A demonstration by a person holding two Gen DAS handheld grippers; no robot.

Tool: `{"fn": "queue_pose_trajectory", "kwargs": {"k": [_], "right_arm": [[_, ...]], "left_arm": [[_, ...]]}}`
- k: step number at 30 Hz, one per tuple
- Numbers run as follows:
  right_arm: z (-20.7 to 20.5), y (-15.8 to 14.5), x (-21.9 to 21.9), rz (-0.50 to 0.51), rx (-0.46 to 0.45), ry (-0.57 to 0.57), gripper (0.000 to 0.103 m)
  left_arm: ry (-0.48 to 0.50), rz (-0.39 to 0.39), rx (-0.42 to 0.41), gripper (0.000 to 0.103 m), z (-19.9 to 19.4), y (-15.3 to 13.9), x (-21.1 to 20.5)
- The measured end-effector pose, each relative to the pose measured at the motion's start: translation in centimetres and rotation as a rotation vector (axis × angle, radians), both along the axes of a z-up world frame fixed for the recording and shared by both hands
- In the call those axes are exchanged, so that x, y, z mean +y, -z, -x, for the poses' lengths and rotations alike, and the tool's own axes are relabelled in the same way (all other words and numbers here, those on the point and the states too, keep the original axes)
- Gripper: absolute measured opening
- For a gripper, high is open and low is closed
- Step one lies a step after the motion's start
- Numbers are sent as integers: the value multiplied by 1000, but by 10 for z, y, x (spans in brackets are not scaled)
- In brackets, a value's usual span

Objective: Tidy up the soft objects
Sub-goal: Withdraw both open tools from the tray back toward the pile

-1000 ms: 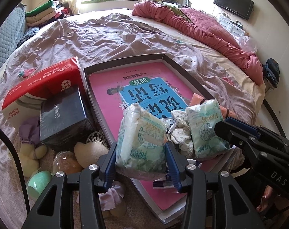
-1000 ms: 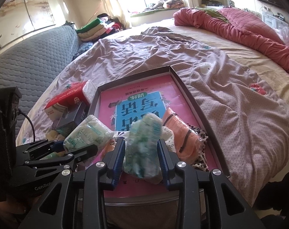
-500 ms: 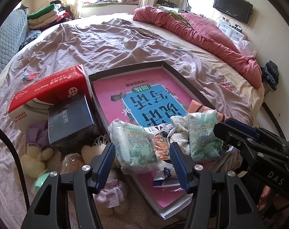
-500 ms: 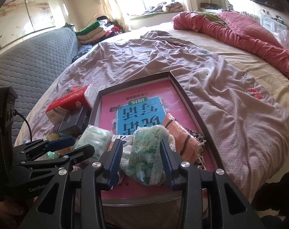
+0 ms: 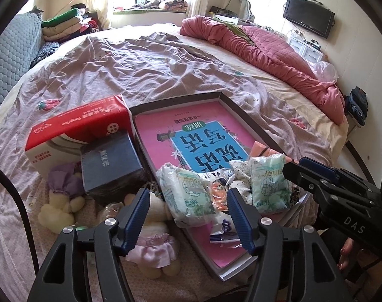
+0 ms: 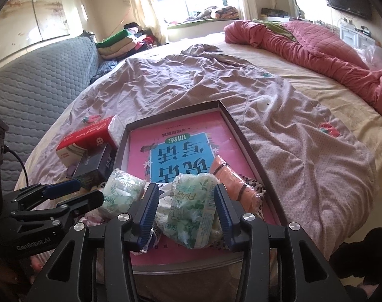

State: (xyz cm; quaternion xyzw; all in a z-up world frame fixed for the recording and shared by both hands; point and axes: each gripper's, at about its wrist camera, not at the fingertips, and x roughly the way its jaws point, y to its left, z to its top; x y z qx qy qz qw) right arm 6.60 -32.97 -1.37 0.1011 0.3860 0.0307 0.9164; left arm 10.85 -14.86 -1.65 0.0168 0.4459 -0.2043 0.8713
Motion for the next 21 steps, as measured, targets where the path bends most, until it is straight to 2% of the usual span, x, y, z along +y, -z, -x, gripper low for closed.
{"fn": "queue_pose_trajectory", "kwargs": {"k": [2,4,19,21], "right_arm": [[0,-5,3,9,-8,-2,49],[1,-9,5,16,-14,-2,55],[19,-63,37,54,-133,-66,61],[19,-66,41,61,-136,-73,64]], "left_arm": [[-9,0,-8,64,1,-5,3],[-13,3,-20,64,2,-10,5],[-117,-10,-121,69,11,-53,48],[-130,-3,-123,69,11,-56,55]]}}
